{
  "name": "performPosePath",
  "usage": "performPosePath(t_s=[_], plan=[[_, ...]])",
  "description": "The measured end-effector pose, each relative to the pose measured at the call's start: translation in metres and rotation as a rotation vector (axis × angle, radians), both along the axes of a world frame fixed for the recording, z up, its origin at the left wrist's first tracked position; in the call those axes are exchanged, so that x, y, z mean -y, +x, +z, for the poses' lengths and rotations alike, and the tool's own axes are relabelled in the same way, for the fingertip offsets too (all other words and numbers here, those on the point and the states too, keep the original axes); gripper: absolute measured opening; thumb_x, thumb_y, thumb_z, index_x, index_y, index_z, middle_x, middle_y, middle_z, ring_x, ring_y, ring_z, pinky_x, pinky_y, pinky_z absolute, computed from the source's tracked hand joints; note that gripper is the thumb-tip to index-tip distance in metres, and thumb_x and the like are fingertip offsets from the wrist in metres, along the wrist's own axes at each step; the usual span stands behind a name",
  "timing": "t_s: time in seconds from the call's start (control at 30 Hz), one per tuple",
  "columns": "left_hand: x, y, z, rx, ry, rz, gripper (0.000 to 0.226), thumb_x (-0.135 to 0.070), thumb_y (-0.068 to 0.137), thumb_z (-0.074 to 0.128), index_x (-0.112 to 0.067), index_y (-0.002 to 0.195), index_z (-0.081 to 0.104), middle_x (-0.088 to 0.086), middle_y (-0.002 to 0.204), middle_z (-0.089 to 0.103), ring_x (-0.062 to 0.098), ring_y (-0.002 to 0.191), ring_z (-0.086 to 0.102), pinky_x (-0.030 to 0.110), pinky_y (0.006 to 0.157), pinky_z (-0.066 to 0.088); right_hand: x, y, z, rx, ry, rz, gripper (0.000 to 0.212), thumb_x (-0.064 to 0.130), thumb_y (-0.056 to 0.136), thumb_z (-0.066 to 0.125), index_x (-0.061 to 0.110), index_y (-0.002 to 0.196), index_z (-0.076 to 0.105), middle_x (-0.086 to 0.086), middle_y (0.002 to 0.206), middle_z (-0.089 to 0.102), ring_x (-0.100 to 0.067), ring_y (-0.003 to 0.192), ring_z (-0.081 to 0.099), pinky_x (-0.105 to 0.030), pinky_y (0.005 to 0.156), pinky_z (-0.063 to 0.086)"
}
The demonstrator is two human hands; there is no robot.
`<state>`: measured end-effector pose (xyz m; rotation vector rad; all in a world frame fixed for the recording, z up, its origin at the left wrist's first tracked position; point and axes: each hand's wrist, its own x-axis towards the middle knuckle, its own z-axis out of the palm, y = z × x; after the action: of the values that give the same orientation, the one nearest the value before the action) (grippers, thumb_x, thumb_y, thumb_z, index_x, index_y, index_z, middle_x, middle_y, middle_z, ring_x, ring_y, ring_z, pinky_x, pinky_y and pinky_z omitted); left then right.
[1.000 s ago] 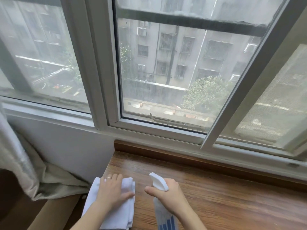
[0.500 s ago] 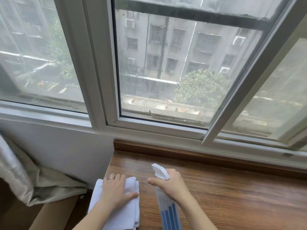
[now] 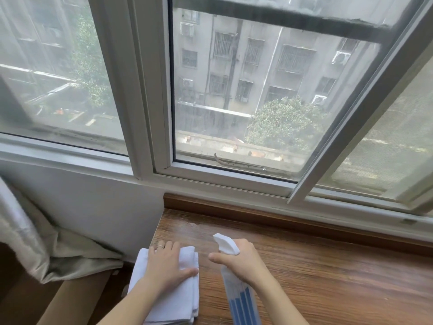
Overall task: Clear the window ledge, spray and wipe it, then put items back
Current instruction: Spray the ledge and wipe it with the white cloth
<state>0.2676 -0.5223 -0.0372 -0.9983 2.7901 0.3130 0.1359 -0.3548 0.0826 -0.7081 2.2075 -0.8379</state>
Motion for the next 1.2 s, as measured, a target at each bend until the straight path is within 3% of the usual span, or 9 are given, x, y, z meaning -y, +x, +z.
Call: performPosePath(t_s=[0.17,0.3,0.5,0.6,0.73,0.87,0.97,1.1,1.2], plan=[[0.002,-0.002,-0.005,-0.068,0.012,0.003,0.075,-0.092,0.056,0.034,-0.03,0.098,0.041,-0.007,0.106,0.053,0.021,0.107,0.05,0.04,0.089,0.032,-0.004,-0.004,-0.002,-0.024,-0.036,-0.054,0.046,0.053,0.071,0.077,0.022,0.058,0.046,0.006,0.058,0.048,-0.008,0.054,0.042,-0.03,0.057,0.033],[0.014,-0.016,-0.014,-0.167,-0.123,-0.063,0.07,-0.091,0.05,0.045,-0.027,0.077,0.047,-0.006,0.076,0.054,0.024,0.073,0.057,0.041,0.065,0.042,-0.005,-0.008,0.003,-0.049,-0.056,-0.004,0.045,0.053,0.072,0.076,0.022,0.06,0.047,0.007,0.058,0.046,-0.006,0.054,0.039,-0.03,0.057,0.031],[0.036,-0.048,0.01,0.079,-0.054,-0.023,0.095,-0.093,0.062,0.026,-0.024,0.124,0.045,-0.002,0.125,0.047,0.026,0.123,0.043,0.058,0.107,0.021,-0.002,-0.016,0.005,-0.086,-0.085,-0.047,0.047,0.057,0.072,0.072,0.019,0.06,0.046,0.007,0.058,0.046,-0.005,0.055,0.039,-0.03,0.058,0.032],[0.027,-0.047,0.011,0.15,-0.048,0.093,0.101,-0.097,0.059,0.028,-0.029,0.133,0.043,-0.004,0.136,0.043,0.028,0.135,0.032,0.074,0.103,0.013,-0.002,-0.019,0.006,-0.082,-0.117,-0.071,0.053,0.056,0.073,0.071,0.01,0.064,0.047,0.006,0.059,0.047,-0.005,0.056,0.039,-0.03,0.059,0.032],[0.008,-0.032,0.001,0.189,0.076,0.224,0.105,-0.098,0.058,0.03,-0.041,0.146,0.023,-0.003,0.157,0.019,0.034,0.147,0.007,0.077,0.099,0.008,0.002,-0.021,0.0,-0.106,-0.136,-0.1,0.055,0.057,0.073,0.071,0.006,0.07,0.051,0.006,0.06,0.05,-0.004,0.055,0.041,-0.029,0.058,0.034],[0.006,-0.032,-0.012,0.045,0.01,0.225,0.085,-0.09,0.06,0.035,-0.029,0.114,0.058,0.001,0.119,0.05,0.029,0.12,0.048,0.065,0.093,0.028,0.008,-0.022,-0.005,-0.102,-0.135,-0.099,0.055,0.058,0.074,0.07,0.005,0.073,0.055,0.004,0.062,0.052,-0.004,0.056,0.043,-0.028,0.059,0.036],[0.012,-0.038,-0.025,-0.066,-0.079,0.169,0.074,-0.084,0.058,0.047,-0.019,0.088,0.064,0.004,0.091,0.054,0.031,0.093,0.054,0.058,0.08,0.034,0.012,-0.022,-0.005,-0.092,-0.138,-0.093,0.054,0.058,0.075,0.069,0.006,0.073,0.054,0.005,0.062,0.051,-0.004,0.057,0.042,-0.028,0.059,0.035],[0.025,-0.059,-0.024,-0.061,-0.124,0.135,0.073,-0.082,0.057,0.048,-0.018,0.089,0.06,0.005,0.09,0.052,0.03,0.089,0.052,0.052,0.077,0.031,0.012,-0.026,-0.006,-0.067,-0.138,-0.109,0.053,0.056,0.075,0.07,0.007,0.071,0.052,0.007,0.06,0.049,-0.004,0.056,0.041,-0.027,0.058,0.033],[0.04,-0.083,-0.014,-0.014,-0.121,0.126,0.076,-0.082,0.062,0.038,-0.02,0.103,0.056,0.003,0.103,0.05,0.029,0.101,0.05,0.053,0.083,0.029,0.01,-0.03,-0.006,-0.046,-0.142,-0.123,0.055,0.058,0.074,0.07,0.007,0.069,0.049,0.006,0.06,0.046,-0.005,0.056,0.039,-0.028,0.058,0.032]])
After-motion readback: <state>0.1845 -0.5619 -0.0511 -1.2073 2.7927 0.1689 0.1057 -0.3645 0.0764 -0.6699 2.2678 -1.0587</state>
